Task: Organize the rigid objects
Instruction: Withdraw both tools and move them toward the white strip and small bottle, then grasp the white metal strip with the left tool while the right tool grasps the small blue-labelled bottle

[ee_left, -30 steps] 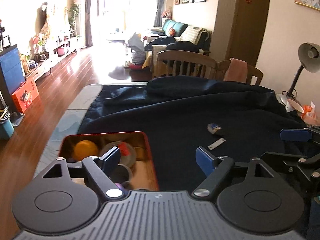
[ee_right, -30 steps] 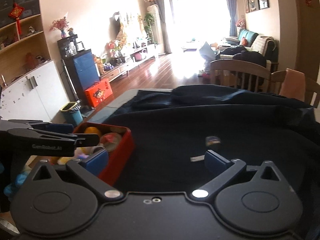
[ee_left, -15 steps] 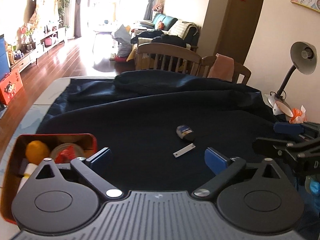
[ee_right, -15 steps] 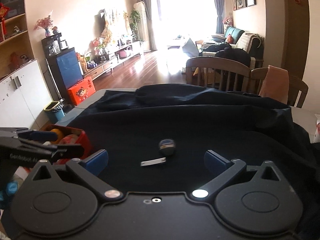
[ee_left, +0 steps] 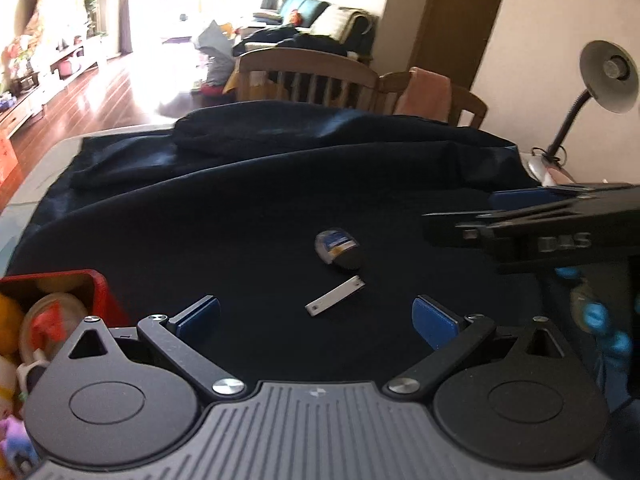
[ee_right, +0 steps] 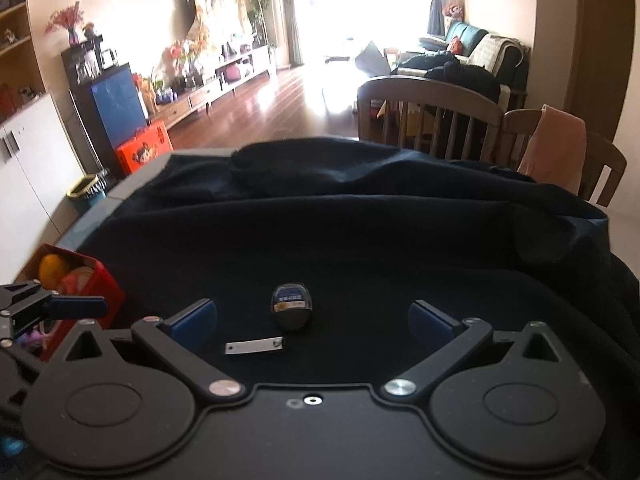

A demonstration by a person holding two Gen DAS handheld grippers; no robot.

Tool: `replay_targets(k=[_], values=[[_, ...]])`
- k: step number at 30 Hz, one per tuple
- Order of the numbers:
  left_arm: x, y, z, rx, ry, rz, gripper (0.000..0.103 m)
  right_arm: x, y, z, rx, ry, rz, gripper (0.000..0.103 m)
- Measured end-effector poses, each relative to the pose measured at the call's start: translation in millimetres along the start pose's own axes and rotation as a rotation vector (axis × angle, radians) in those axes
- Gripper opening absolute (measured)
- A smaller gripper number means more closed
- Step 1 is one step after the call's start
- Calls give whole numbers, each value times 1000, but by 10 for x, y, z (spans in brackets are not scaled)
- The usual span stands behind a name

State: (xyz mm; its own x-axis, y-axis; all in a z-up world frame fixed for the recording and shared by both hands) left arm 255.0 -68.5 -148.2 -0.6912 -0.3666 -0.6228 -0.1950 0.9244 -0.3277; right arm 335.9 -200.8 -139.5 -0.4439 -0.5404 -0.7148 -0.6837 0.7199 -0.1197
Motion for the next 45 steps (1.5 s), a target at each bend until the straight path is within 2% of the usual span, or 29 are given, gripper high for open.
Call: replay_targets(k=[7, 10, 13, 24, 28, 30, 33, 35, 39, 40, 41, 45], values=[[-20, -120, 284, 2, -14, 51, 103, -49, -89, 339, -49, 61, 10, 103], [-23, -146, 379, -14, -32, 75, 103, -42, -94, 479, -42, 96, 2, 103], [-19, -157, 505, -21, -18, 94, 103, -36, -87, 595, -48, 124, -2, 102], [38, -158, 912, -47, 32, 138, 103, -9, -27, 935, -92, 185, -22, 86], [62, -172, 1002, -57, 38, 179, 102, -9, -22, 1005, -108, 199, -29, 85], [68, -170, 1026, -58, 32, 193, 101, -3, -17, 1032, -119, 206, -27, 77], [67, -176, 1062, -48, 44, 200, 89, 9, -4, 1055, -127, 211, -26, 74], [86, -196, 1090, -49, 57, 217, 70, 16, 4, 1063, -134, 214, -22, 69], [94, -228, 1107, -31, 61, 230, 59, 19, 26, 1063, -132, 211, -30, 62], [93, -237, 1104, -25, 60, 237, 53, 14, 30, 1067, -128, 209, -32, 61], [102, -257, 1103, -18, 60, 244, 47, 13, 30, 1064, -126, 207, -33, 56], [128, -306, 1083, -5, 64, 260, 34, 14, 50, 1048, -108, 202, -46, 40]])
Point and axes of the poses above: each gripper's, at about its wrist camera, not at the fingertips, and z roughly the way its jaws point, y to its left, x to its underside, the point moved 5 cm from there along z, roughly the way its jaws point, and after that the axes turned 15 degrees about -z, right-handed, at the moved point
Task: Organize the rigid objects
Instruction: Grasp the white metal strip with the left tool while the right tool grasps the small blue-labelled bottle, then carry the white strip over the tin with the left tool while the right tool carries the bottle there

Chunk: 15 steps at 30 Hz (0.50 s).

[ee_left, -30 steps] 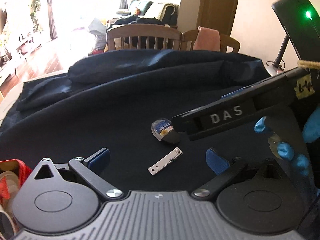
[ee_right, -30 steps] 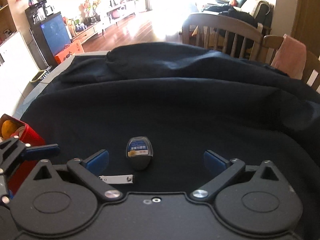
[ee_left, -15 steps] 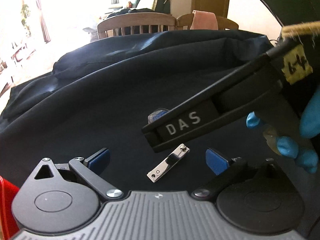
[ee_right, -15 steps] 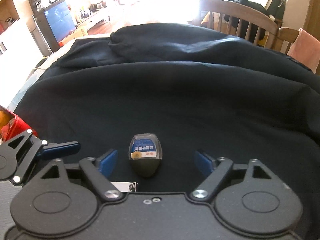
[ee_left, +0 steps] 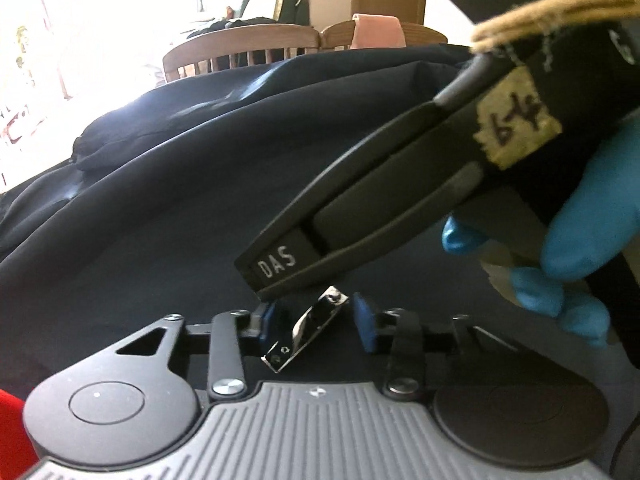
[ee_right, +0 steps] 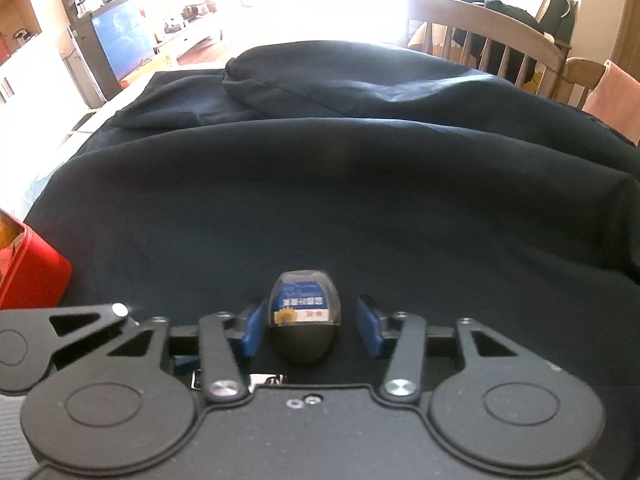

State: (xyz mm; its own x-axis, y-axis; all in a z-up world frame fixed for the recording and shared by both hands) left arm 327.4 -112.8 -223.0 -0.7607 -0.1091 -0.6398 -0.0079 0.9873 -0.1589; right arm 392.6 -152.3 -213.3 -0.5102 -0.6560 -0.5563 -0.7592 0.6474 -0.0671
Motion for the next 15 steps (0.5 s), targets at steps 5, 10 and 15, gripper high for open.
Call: replay_targets(k=[5, 10, 15], values=[[15, -37, -20, -2, 4, 5, 19, 15, -13, -29, 40, -2, 9, 38], [24, -26, -42, -7, 17, -6, 11, 63, -172, -157, 66, -31, 71, 38], [50, 35, -96, -7, 31, -47, 11, 262, -334, -387, 75, -49, 131, 38]])
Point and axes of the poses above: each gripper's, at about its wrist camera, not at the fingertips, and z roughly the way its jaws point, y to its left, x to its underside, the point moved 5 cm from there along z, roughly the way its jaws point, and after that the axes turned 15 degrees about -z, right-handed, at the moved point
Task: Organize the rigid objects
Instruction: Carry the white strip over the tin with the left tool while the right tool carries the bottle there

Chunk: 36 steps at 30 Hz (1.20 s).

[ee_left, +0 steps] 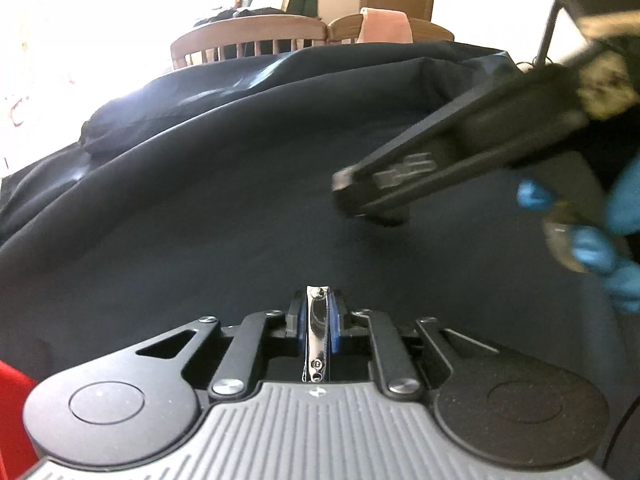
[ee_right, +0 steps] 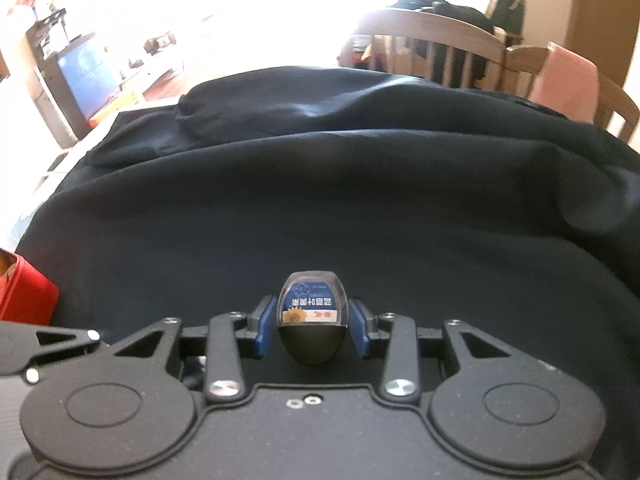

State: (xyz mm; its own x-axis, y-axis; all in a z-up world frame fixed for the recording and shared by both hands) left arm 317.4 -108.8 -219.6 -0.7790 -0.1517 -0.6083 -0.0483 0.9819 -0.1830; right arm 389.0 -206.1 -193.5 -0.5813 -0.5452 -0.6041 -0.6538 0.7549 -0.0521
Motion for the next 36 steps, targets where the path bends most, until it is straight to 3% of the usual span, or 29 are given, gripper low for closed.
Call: replay_targets(k=[7, 17, 36], values=[[73, 75, -121, -3, 22, -41, 11, 197, -22, -307, -5, -19, 34, 38], [44, 151, -392, 15, 18, -94, 11, 366, 313, -770, -28, -60, -26, 37], [159, 432, -1191, 6, -61, -207, 11, 424, 986, -1285, -79, -120, -104, 38]])
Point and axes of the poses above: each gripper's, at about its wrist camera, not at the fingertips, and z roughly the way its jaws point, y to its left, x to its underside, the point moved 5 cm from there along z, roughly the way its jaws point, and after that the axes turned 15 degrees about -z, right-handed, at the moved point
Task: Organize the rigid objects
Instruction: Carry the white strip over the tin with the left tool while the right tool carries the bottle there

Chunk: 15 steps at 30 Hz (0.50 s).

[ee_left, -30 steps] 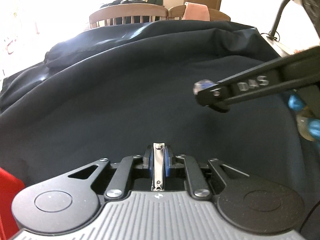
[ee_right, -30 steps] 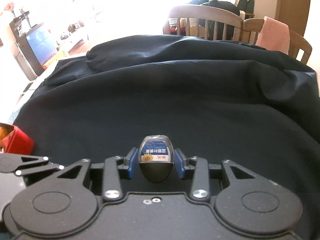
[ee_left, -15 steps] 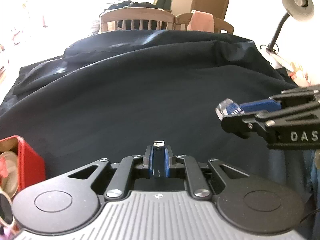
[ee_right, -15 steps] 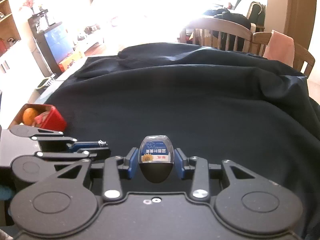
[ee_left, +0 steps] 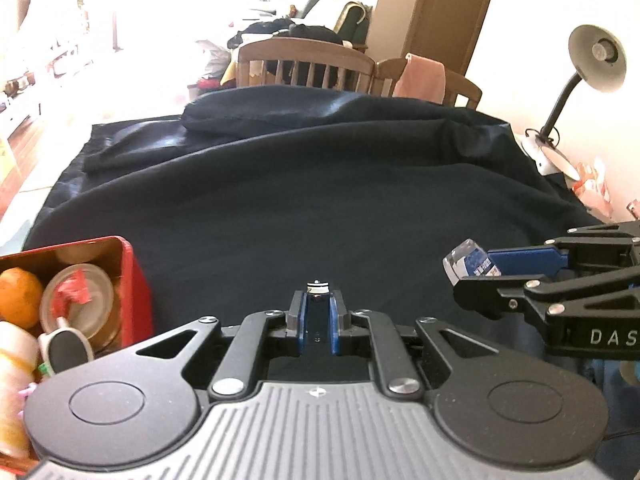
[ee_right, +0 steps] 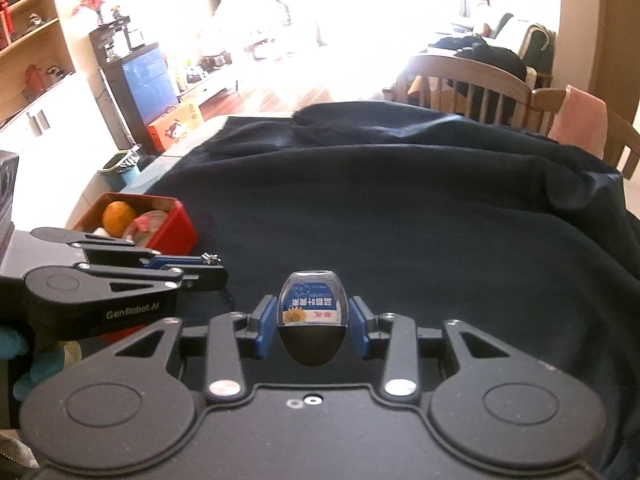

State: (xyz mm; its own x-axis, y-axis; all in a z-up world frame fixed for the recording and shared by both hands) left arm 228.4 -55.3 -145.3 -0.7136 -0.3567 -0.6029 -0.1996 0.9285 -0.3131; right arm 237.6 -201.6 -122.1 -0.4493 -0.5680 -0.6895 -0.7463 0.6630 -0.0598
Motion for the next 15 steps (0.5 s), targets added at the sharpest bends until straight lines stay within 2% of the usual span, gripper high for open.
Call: replay_targets(k=[15], values=[[-97, 393, -579, 3, -61, -50, 11, -267, 669, -123, -45, -41, -55, 38]])
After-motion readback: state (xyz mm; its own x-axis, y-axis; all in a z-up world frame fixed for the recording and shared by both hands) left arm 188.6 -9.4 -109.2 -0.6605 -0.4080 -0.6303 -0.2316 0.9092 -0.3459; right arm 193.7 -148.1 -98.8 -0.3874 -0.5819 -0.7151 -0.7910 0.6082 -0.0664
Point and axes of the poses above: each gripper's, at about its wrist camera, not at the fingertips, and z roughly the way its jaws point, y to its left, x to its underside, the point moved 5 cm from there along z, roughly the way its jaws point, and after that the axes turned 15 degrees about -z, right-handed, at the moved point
